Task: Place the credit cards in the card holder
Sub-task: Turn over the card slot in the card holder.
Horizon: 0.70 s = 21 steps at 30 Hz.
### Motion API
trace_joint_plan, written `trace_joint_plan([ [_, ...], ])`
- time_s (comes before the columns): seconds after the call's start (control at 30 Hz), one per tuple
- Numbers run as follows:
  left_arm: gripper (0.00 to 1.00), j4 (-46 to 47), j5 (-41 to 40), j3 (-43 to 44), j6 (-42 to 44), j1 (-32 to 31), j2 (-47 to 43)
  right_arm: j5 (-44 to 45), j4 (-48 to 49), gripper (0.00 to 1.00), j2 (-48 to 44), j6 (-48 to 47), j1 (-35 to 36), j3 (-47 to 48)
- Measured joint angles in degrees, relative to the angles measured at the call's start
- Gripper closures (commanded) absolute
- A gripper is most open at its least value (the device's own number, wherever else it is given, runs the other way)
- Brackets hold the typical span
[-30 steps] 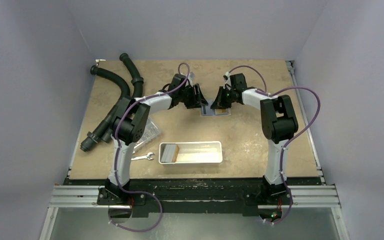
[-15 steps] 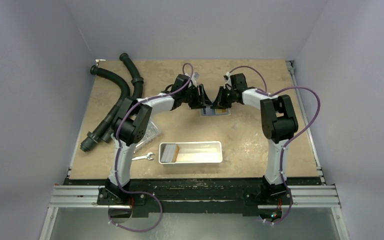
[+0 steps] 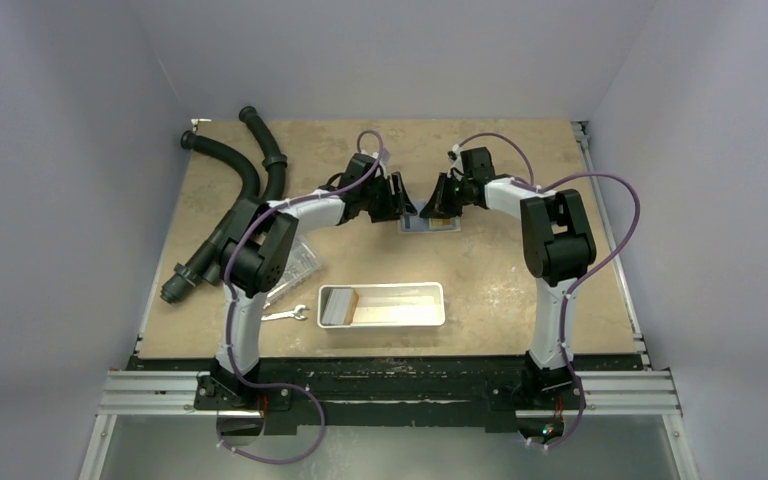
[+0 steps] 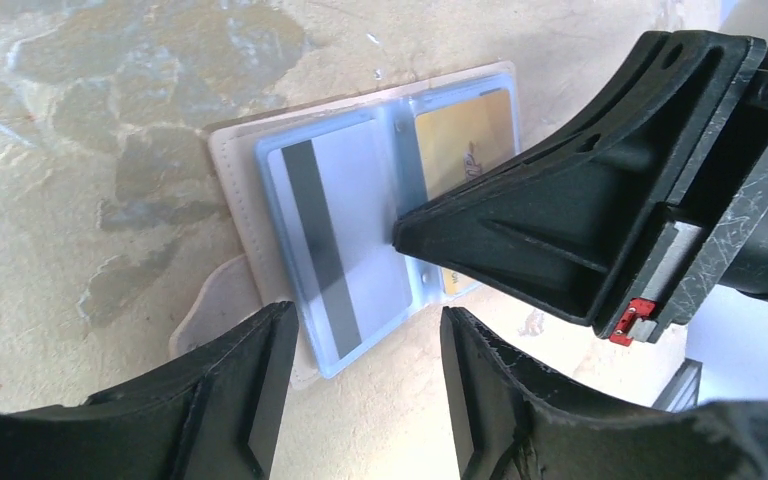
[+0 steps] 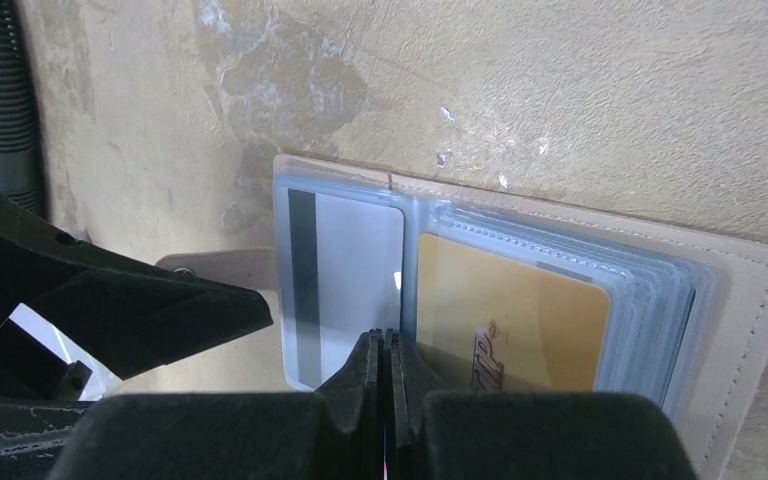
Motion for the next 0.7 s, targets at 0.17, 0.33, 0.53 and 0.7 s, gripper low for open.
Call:
trace_joint_plan([
  [0.17,0.41,-0.3,-1.5,-0.6,0.3,0.0,-0.5,0.0,0.0,1.0,0.0,0.0,0.0,0.0],
  [0.33,0.41,0.4,0.0,-0.6,0.2,0.0,-0.5,0.0,0.0,1.0,0.0,0.0,0.0,0.0],
  [0.53,0.4,1.9,1.8,-0.6,-0.4,-0.1,-0.5,0.0,0.0,1.0,0.0,0.0,0.0,0.0],
  [0.7,0.39,1.7,0.8,-0.7,-0.8,-0.1,-0.5,0.0,0.0,1.0,0.0,-0.1,0.0,0.0],
])
